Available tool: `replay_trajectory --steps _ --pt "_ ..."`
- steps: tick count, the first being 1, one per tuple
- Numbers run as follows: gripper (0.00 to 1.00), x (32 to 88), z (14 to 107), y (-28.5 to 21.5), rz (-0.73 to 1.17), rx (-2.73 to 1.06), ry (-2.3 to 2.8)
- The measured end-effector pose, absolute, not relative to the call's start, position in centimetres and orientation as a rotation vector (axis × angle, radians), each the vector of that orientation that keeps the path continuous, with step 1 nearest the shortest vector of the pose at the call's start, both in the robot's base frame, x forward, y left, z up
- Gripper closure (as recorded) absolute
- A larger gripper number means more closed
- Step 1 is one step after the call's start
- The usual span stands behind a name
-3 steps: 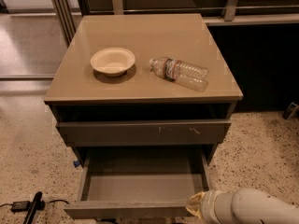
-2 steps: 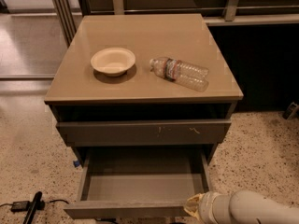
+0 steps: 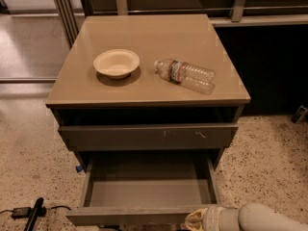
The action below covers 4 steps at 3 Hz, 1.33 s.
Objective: Close middle drawer
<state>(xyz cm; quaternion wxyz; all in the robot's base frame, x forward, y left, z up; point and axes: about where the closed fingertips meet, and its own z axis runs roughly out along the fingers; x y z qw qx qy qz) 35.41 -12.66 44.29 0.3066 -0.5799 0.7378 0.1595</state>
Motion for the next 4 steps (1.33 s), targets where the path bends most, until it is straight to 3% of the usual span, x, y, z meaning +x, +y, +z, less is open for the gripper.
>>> replay_trajectory --steps 2,4 --pt "1.00 34.3 42.4 -13.5 0.442 -1.560 1.915" --pt "0.58 34.2 42.3 -13.4 0.446 -1.559 1.915"
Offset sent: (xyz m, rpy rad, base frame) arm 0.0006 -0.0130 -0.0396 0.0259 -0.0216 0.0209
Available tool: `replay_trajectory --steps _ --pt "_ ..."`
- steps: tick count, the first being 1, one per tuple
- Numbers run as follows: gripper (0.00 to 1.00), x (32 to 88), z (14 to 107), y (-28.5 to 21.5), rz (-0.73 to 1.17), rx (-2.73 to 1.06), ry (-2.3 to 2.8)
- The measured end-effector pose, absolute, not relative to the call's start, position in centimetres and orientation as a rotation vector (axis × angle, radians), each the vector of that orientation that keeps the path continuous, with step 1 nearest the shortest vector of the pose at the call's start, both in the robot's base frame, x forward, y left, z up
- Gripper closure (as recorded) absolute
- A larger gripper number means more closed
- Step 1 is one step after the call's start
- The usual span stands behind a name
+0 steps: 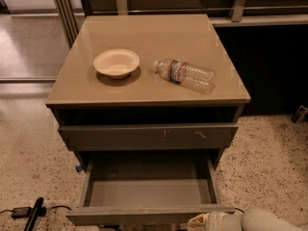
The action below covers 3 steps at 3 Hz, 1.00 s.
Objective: Close middle drawer
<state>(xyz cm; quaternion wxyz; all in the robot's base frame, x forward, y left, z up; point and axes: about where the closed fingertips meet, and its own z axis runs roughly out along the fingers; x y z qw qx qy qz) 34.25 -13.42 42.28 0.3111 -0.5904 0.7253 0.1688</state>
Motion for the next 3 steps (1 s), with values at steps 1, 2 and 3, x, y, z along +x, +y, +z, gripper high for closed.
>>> replay_trajectory --steps 1,2,3 --pt "0.35 34.2 42.3 -13.4 0.446 -1.559 1.915" --pt "0.12 34.7 42.1 -13.0 0.449 -1.569 1.905" --pt "0.00 36.1 42.0 -11.9 0.451 -1.603 1.847"
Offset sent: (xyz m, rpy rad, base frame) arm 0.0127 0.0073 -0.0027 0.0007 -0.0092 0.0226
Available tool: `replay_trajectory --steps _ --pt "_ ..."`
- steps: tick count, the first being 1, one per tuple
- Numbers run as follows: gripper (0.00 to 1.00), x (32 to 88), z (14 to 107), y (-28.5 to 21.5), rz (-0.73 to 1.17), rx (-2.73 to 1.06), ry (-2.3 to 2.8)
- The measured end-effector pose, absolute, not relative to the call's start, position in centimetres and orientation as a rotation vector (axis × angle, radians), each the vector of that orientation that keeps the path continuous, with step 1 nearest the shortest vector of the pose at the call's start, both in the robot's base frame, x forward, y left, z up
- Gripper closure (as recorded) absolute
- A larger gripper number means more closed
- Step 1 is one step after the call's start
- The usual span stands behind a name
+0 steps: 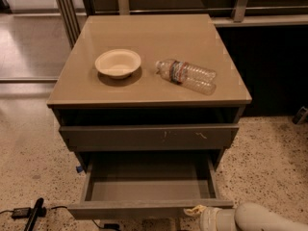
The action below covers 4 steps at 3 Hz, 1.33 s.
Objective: Close middle drawer
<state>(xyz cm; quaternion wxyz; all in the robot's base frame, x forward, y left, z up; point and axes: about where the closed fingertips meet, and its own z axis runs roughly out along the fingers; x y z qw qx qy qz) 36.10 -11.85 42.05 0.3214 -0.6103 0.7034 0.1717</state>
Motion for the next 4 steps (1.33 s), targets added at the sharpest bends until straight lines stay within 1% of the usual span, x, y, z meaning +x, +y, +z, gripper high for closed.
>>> replay_trajectory --steps 1,2,3,4 --pt "0.00 36.0 42.0 -11.9 0.451 -1.603 1.847" --pt "0.18 40.5 42.1 -10.5 0.430 -1.634 1.775" --pt "0.41 45.0 42.1 -9.6 0.405 -1.662 1.725" --pt "0.40 45.0 42.1 -9.6 0.405 -1.662 1.725"
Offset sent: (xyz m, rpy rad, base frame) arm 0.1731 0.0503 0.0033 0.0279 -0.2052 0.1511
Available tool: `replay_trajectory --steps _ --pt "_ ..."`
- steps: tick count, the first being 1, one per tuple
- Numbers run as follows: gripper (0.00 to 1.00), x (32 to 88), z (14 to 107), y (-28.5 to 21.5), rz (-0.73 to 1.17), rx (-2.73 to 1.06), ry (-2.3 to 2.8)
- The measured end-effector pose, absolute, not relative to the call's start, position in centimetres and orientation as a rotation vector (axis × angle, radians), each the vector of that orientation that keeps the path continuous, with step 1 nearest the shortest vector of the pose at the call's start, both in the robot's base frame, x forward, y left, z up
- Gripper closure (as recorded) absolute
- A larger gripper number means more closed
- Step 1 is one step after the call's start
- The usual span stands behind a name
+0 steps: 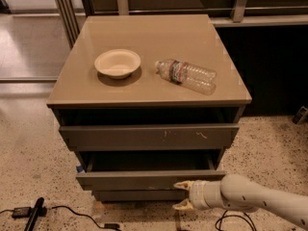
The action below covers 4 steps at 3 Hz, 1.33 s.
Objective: Close middle drawer
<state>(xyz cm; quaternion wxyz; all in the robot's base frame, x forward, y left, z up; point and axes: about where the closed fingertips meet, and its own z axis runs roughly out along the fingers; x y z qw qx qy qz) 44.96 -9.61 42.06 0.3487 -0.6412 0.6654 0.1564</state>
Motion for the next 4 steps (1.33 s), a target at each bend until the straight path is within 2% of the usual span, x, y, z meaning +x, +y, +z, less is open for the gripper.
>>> replay_trajectory --steps 1,2,4 --pt "0.09 45.0 42.1 -9.6 0.406 -1.662 1.725" --pt "0.00 45.0 42.1 -9.6 0.406 -1.662 1.725" --pt "0.00 50.1 41.8 -8.2 0.356 -1.689 1.718"
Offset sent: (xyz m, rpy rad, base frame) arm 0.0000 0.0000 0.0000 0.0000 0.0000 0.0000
